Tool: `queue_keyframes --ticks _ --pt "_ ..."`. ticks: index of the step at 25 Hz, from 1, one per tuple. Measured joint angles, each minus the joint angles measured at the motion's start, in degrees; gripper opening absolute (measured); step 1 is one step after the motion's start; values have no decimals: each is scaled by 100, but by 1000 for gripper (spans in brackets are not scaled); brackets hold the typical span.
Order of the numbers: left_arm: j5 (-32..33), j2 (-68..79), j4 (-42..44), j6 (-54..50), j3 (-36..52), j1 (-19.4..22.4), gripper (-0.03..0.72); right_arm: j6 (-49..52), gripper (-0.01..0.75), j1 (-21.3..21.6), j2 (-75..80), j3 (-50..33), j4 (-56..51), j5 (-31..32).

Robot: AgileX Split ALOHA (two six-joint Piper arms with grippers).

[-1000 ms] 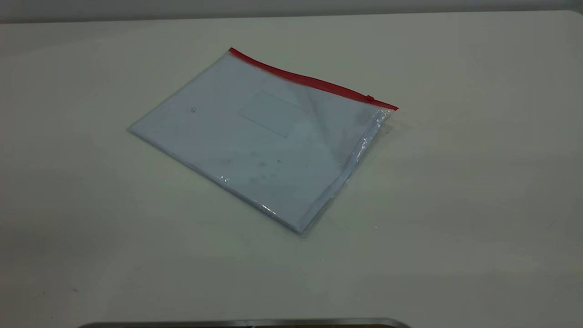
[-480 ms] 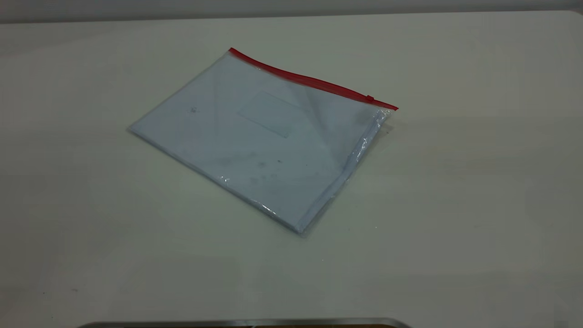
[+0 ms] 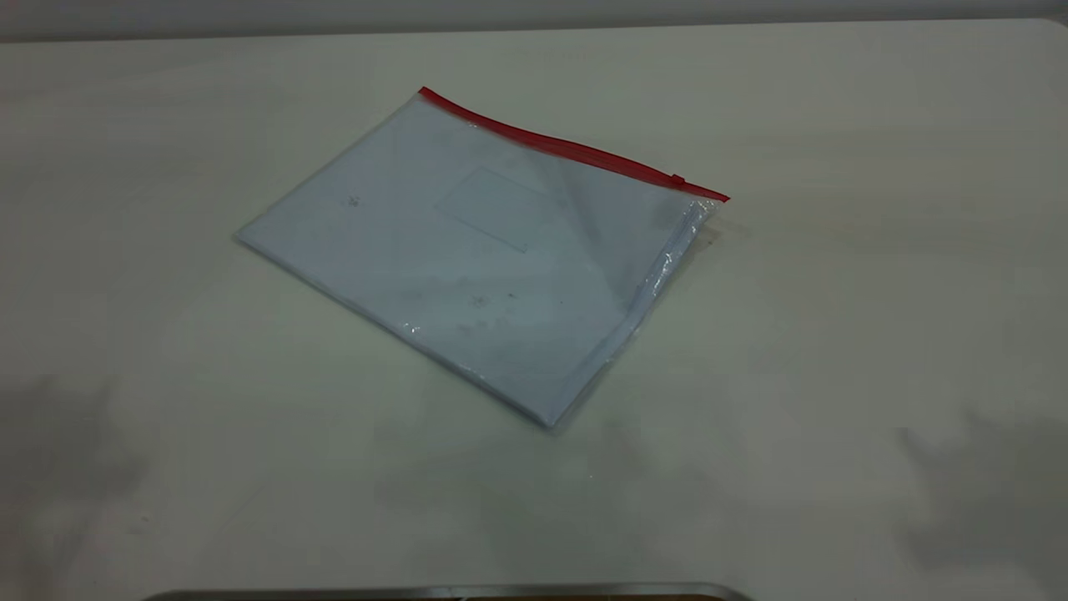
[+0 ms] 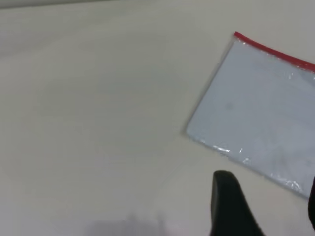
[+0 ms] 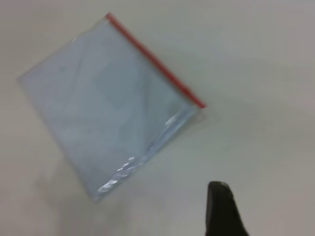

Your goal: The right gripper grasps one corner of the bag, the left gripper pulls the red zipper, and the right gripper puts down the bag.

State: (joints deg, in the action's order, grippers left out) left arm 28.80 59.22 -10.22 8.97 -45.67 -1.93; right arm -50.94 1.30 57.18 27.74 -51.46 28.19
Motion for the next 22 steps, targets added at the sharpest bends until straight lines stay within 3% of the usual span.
queue_keyframes --ticks 6,9,13,22 --pt "-408 1204 -604 694 -472 0 447 -2834 499 0 2519 175 -3229 -220" --pt "-460 1615 -885 972 -705 0 447 -4034 499 0 3687 557 -4259 -284" --pt "-516 2012 -1165 1296 -952 0 447 -4749 499 0 5122 1245 -4798 -51" --pt "-543 2308 -1217 1403 -1058 0 447 -4875 499 0 7486 2953 -4846 1293"
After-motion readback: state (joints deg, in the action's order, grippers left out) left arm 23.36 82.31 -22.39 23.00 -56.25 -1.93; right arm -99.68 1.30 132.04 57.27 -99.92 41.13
